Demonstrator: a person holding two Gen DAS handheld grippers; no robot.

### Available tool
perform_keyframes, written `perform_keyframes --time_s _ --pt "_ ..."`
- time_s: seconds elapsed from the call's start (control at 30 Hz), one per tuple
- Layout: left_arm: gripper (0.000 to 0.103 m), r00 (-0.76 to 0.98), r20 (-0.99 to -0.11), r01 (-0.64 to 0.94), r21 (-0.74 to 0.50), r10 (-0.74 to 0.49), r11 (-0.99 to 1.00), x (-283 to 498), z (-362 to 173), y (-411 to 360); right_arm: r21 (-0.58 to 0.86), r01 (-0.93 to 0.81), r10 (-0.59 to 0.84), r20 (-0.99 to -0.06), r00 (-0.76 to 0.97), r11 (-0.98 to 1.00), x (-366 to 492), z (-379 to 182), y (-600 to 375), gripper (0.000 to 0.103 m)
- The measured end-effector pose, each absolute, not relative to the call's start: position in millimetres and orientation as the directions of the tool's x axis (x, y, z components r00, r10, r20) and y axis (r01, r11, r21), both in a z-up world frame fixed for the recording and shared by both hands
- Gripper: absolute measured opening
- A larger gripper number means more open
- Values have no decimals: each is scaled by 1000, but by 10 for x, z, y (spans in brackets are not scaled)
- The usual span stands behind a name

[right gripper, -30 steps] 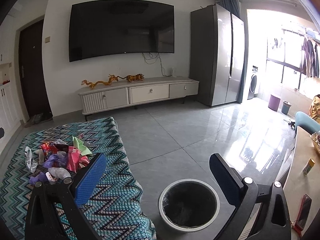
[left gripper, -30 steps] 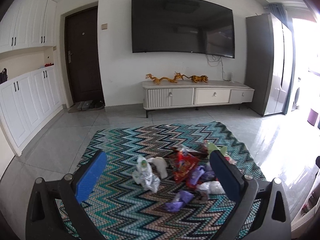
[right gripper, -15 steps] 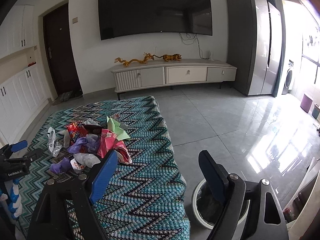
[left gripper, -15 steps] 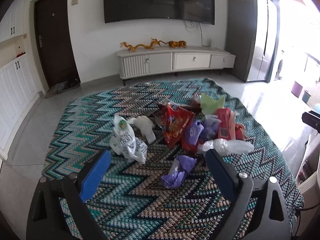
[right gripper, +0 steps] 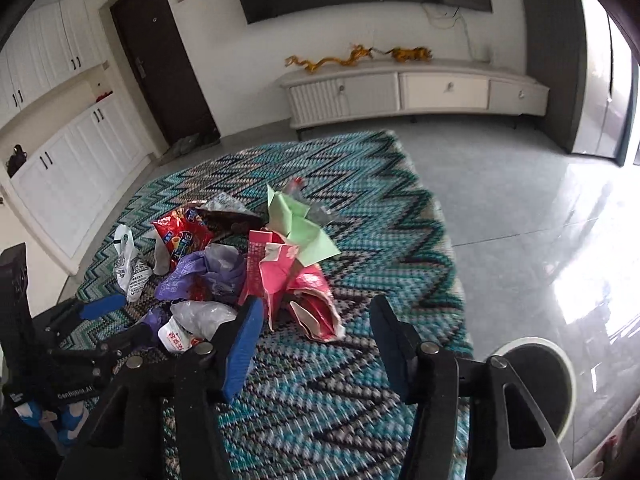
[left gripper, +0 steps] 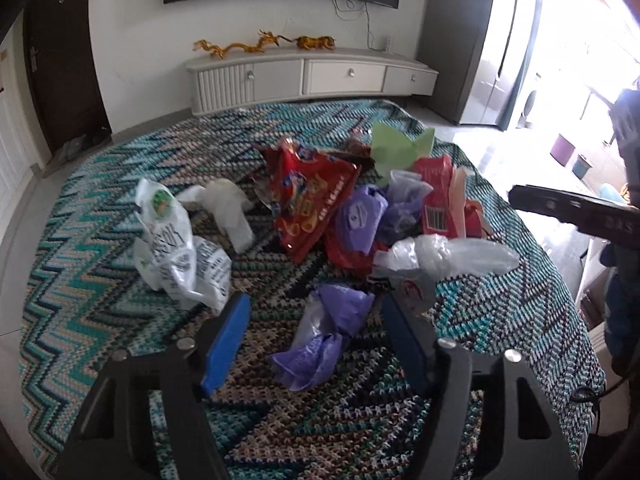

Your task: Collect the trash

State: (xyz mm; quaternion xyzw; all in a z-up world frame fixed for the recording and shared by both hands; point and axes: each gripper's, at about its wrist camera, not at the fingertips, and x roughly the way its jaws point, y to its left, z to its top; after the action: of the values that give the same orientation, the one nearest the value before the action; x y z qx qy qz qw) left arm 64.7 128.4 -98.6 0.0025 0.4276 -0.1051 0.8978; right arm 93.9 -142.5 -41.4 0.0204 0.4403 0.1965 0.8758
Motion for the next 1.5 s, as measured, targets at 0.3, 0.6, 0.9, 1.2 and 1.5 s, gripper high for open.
perform_keyframes --time_s 0.3,0.6,0.9,1.2,1.5 --pt "31 556 -798 217 -134 -235 967 704 -1206 1219 234 -351 378 -819 431 907 1244 -834 -1282 33" --pt "30 606 -761 206 -129 -230 970 424 -979 1214 248 -351 397 -795 459 903 1028 -765 -1402 28" --pt "30 667 -710 202 -118 -225 972 6 -649 1208 213 -380 399 -754 523 900 432 -428 -1512 28" --pt "30 698 -682 205 -101 -218 973 -272 -427 1142 256 -365 414 -780 469 895 43 -511 -1687 28" --pt "30 708 -679 181 -89 -193 979 -401 -394 1175 240 -270 343 -820 458 933 -71 -755 -2009 37"
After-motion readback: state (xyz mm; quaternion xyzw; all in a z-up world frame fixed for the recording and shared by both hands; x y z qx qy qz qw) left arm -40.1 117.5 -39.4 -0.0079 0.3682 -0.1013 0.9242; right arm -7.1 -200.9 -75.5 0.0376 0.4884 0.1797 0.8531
